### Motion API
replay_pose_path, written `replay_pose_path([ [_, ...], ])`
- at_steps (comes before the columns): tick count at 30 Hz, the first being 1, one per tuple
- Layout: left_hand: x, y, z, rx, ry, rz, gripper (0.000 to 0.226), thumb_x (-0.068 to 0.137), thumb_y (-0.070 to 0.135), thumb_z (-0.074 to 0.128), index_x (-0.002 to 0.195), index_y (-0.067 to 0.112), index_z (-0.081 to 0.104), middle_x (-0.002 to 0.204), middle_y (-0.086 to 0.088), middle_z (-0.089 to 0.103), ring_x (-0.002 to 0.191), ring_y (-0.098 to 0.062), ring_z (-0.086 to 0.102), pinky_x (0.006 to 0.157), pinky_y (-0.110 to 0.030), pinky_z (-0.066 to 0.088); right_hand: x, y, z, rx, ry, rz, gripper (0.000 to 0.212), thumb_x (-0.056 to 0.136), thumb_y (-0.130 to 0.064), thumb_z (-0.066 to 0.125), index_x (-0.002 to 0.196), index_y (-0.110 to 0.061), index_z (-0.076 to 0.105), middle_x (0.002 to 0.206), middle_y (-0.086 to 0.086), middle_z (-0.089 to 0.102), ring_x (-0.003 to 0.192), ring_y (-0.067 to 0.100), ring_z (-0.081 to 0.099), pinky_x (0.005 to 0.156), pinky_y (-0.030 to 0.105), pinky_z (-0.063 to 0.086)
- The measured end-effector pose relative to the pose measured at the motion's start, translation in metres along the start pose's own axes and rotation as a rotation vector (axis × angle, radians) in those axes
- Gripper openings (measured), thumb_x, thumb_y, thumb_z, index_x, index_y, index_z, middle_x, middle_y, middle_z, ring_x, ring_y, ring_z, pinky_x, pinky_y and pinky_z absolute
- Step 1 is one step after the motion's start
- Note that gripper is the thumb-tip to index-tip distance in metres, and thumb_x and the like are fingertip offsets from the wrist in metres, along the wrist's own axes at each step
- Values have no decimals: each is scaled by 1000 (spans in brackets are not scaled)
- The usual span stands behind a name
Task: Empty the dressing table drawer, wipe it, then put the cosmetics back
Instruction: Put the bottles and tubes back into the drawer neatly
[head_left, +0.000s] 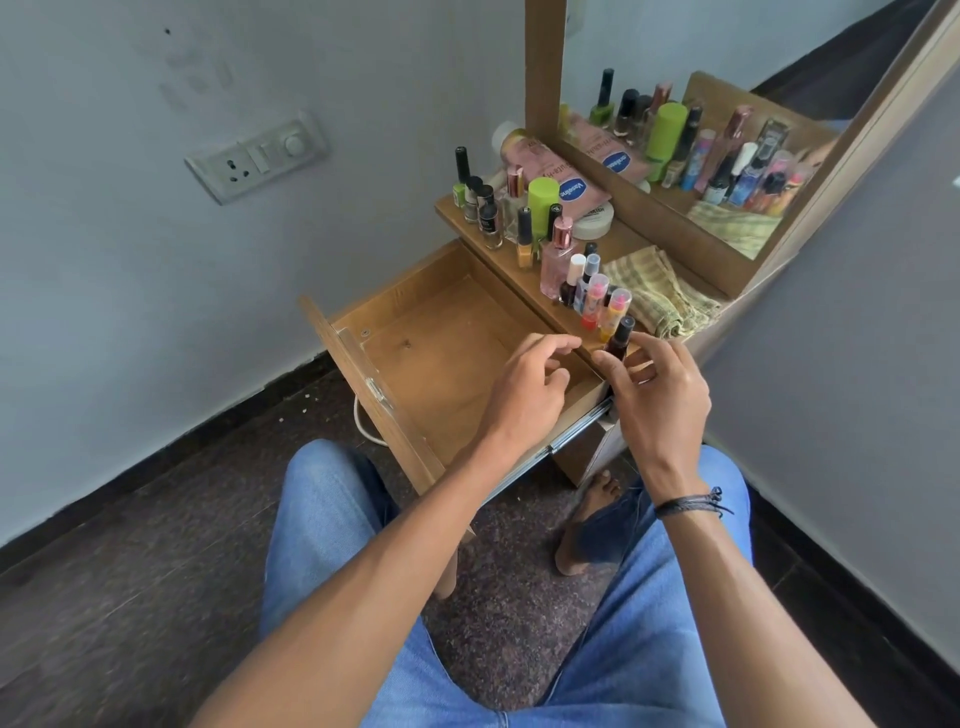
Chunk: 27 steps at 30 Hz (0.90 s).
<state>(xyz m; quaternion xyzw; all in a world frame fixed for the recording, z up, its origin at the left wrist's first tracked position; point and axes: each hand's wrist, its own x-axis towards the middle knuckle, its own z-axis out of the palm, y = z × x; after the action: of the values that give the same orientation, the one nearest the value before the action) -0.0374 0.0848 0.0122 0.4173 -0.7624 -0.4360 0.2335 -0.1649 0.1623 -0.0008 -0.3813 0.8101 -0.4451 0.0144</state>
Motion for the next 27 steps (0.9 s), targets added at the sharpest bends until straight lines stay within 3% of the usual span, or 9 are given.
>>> replay_pose_path([
  [5,-5,-6,-8,-75,-56,-44,43,99,0,49,132,24,63,131,12,59,113,-3,58,88,-6,43,0,2,7,-39,-11,-24,35,91,-39,75,114,-12,72,98,2,68,88,23,64,80,36,51],
  [7,-7,-6,-13,-156,-39,-51,38,99,5,55,132,23,64,129,12,62,109,1,61,87,-6,44,-4,2,7,-34,-26,-75,32,89,-38,77,109,-13,73,95,1,67,86,22,62,77,34,51],
  [11,-11,-8,-28,-289,-34,-54,34,97,18,65,131,23,65,123,11,68,108,0,65,90,-12,50,-23,-7,14,-22,-74,-231,26,87,-32,78,105,-14,73,91,-2,65,83,18,57,73,30,48],
  [15,-19,-18,-44,-259,7,-22,26,94,14,69,119,19,72,108,7,74,102,-2,68,89,-16,52,-36,-15,31,-20,-141,-287,23,87,-25,78,106,-13,72,93,-3,66,85,19,60,72,33,52],
  [18,-24,-29,-58,-225,3,18,26,91,12,72,116,16,72,110,4,74,103,-6,69,89,-20,54,-38,-20,44,-9,-200,-304,26,89,-25,75,111,-11,72,97,-1,67,86,20,63,71,37,56],
  [22,-21,-48,-71,-91,47,35,26,88,14,77,113,17,74,110,5,72,96,-7,71,86,-26,59,-37,-30,65,19,-291,-327,26,89,-23,75,112,-12,72,96,-1,64,81,21,63,66,42,56],
  [27,-6,-70,-86,187,106,-21,18,91,26,72,109,22,70,98,8,74,85,-10,72,80,-37,59,-33,-46,96,15,-391,-288,31,90,-33,77,115,-16,73,99,-4,67,83,18,66,68,35,57],
])
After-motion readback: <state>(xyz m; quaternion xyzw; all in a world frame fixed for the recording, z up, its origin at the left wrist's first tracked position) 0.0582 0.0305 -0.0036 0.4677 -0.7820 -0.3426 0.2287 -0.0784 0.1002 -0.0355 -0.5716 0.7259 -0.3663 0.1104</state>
